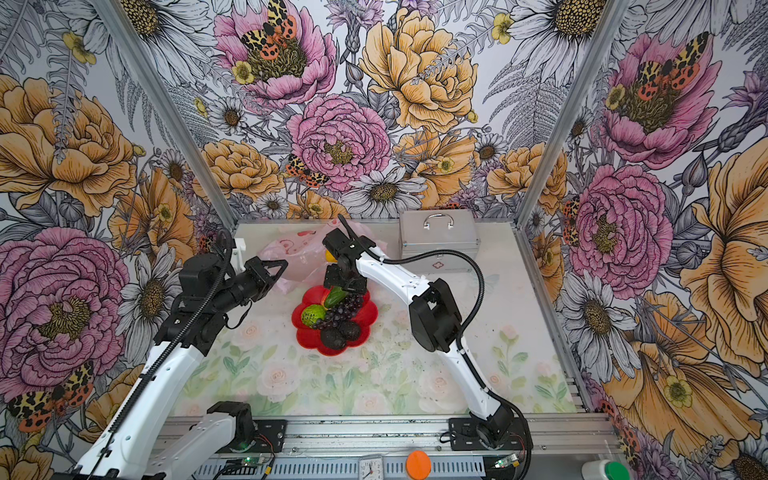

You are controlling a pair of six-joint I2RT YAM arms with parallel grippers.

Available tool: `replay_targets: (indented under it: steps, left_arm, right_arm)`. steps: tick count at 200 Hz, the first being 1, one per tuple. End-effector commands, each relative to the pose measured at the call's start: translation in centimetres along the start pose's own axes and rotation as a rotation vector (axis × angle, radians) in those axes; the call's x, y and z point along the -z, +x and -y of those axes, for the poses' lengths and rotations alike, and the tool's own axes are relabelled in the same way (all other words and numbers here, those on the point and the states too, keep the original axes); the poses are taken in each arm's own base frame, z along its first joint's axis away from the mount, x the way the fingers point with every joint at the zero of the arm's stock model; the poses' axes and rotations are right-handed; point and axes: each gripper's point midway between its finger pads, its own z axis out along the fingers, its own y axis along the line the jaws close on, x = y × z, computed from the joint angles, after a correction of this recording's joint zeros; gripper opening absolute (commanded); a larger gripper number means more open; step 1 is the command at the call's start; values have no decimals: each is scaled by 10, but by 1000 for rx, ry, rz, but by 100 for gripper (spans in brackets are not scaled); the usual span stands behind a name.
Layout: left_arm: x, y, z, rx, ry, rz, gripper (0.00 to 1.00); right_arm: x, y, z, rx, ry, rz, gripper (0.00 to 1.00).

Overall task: Place the fruits into the plastic bag
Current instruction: 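Lift the papaya and carry it to the bag mouth held by the left gripper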

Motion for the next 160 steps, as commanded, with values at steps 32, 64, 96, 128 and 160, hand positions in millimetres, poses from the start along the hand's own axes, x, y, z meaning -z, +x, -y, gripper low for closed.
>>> replay_targets:
  steps: [32,64,96,128,160]
  left_arm:
    - [5,-5,7,-32,5,25,0]
    - [6,-6,6,-30,6,31,0]
    - [7,-7,6,-30,8,36,0]
    - [8,-6,3,-22,5,39,0]
    - [9,-7,3,-17,7,43,0]
  right_arm:
    - [-4,-5,4,24,16,6,62]
    - [6,-7,0,38,3,20,51]
    - [20,-6,-4,65,-20,29,39]
    - [27,3,0,94,-21,13,36]
    - [48,15,-8,176,-99,-11,36]
